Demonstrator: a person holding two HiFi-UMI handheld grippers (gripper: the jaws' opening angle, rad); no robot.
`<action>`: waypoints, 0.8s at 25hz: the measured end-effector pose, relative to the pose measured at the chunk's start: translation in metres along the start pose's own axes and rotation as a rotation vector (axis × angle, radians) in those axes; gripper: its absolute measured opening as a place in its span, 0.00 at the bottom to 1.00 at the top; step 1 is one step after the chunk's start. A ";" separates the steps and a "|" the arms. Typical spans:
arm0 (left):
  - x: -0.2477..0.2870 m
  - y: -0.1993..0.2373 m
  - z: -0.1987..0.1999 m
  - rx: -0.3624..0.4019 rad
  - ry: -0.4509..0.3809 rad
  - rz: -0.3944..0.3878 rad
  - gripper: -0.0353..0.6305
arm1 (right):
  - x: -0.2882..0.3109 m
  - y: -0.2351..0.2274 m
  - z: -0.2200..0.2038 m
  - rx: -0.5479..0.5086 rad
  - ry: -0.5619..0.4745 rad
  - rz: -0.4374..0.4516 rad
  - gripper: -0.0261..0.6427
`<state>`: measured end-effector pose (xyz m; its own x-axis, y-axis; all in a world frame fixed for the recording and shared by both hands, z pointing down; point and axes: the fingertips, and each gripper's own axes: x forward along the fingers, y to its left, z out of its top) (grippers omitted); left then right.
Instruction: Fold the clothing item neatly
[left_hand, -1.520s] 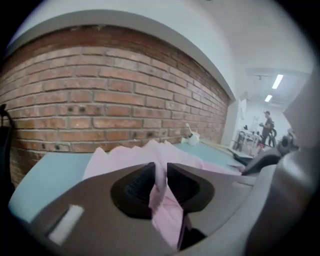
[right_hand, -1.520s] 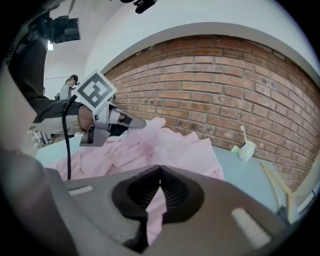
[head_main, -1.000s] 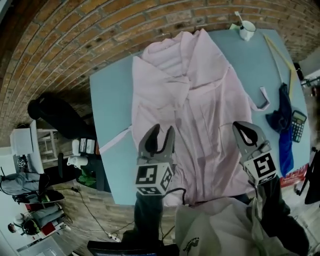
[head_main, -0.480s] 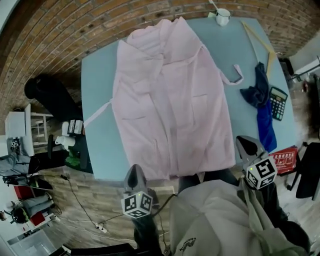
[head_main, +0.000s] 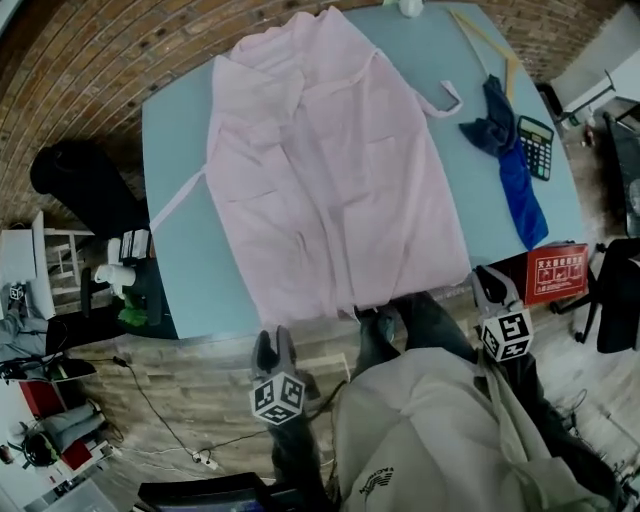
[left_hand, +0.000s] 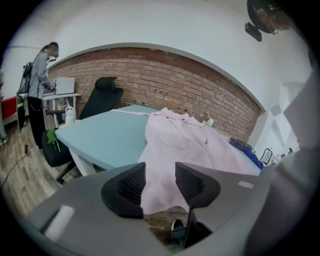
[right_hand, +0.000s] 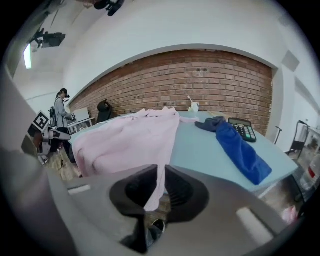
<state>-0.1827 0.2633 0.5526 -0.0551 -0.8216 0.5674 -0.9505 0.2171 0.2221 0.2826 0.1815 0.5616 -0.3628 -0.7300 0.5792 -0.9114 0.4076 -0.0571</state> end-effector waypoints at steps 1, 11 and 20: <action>-0.003 0.006 -0.009 -0.020 0.005 -0.007 0.35 | -0.003 0.007 -0.009 0.013 -0.011 0.003 0.11; 0.022 0.018 -0.058 -0.243 0.010 -0.148 0.63 | 0.022 0.010 -0.057 0.410 -0.041 0.058 0.38; 0.059 0.020 -0.076 -0.254 0.052 -0.277 0.73 | 0.036 0.025 -0.061 0.448 0.014 0.087 0.32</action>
<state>-0.1817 0.2598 0.6509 0.2155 -0.8410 0.4962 -0.8206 0.1195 0.5589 0.2588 0.1982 0.6306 -0.4420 -0.6946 0.5676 -0.8730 0.1877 -0.4502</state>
